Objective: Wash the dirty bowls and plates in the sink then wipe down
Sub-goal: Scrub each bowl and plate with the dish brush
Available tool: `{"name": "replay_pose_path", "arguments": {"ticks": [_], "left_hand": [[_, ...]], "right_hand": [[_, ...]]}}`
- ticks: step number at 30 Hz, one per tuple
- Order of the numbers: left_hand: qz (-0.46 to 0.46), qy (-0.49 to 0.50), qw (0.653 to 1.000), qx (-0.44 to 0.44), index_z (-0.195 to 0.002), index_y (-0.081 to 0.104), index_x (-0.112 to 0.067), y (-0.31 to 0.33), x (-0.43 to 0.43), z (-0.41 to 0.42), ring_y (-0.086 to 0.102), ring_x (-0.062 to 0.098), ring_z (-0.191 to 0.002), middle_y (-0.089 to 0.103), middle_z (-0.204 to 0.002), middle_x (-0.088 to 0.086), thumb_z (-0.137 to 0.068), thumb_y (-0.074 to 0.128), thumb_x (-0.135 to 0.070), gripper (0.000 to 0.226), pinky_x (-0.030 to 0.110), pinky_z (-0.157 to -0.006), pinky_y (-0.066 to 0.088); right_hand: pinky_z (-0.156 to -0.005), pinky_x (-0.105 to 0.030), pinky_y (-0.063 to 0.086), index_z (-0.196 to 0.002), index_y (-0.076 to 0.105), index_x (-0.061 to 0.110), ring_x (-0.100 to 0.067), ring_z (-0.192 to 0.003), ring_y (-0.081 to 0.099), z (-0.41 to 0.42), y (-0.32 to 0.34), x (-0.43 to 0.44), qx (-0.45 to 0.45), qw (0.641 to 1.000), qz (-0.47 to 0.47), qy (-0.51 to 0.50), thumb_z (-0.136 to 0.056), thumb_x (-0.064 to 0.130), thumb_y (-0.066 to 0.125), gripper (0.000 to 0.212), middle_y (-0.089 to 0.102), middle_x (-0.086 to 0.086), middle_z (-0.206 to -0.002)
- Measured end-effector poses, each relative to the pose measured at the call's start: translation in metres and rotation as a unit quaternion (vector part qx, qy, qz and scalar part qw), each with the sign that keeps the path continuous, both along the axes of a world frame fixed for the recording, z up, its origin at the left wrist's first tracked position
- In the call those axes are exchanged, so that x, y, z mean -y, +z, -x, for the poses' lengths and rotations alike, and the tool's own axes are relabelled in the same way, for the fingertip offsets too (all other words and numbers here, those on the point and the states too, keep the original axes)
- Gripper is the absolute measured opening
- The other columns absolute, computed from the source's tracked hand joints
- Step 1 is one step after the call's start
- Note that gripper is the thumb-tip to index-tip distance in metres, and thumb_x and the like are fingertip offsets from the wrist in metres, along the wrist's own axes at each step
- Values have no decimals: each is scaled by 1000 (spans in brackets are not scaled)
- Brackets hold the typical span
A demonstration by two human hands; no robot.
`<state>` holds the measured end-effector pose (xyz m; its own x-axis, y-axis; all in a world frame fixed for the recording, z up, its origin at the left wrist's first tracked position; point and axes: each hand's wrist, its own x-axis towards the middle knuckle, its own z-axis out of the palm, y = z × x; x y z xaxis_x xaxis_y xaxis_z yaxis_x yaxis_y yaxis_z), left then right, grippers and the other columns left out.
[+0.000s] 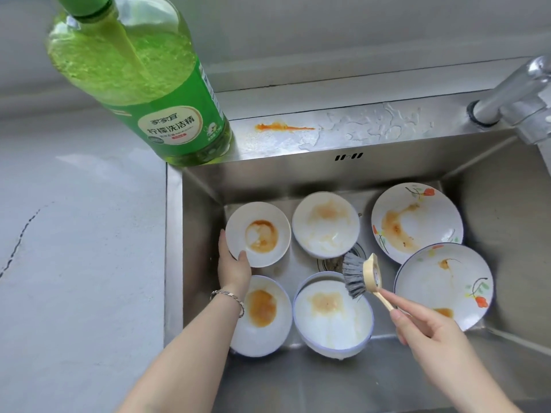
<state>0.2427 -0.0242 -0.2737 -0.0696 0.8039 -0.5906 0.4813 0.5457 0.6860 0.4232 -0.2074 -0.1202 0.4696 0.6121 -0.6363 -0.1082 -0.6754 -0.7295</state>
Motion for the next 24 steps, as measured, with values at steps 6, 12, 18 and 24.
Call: {"name": "replay_pose_path", "arguments": {"ticks": [6,12,18,24], "left_hand": [[-13,58,998,32,-137,42,-25,6,-5,-2,51,13,-110,55,-120,-4,-81,37,13,68,29,-96,44],[-71,1,997,21,-137,43,-29,55,7,6,50,17,-121,54,-128,-7,-82,46,7,65,39,-101,44],[-98,-82,990,65,-120,48,-52,156,45,7,54,15,-118,60,-124,-12,-75,49,7,74,48,-86,54],[-60,-125,982,130,-103,53,-58,247,111,-8,60,11,-111,62,-110,-30,-77,47,10,73,45,-85,55]], "right_hand": [[-57,-1,36,-98,59,36,17,-54,51,5,-2,-1,12,1000,4,-10,-92,-1,49,39,52,24,-42],[-48,-3,34,-105,62,30,10,-43,47,0,16,0,12,1000,-7,-22,-92,3,49,32,51,18,-40],[-43,-2,34,-117,56,31,8,-41,49,-9,67,-4,3,996,-49,-81,-87,13,62,36,68,-1,-89],[-37,-7,26,-119,52,37,-2,-34,36,-11,108,15,-56,995,-71,-37,-82,20,68,43,42,15,-37]]}}
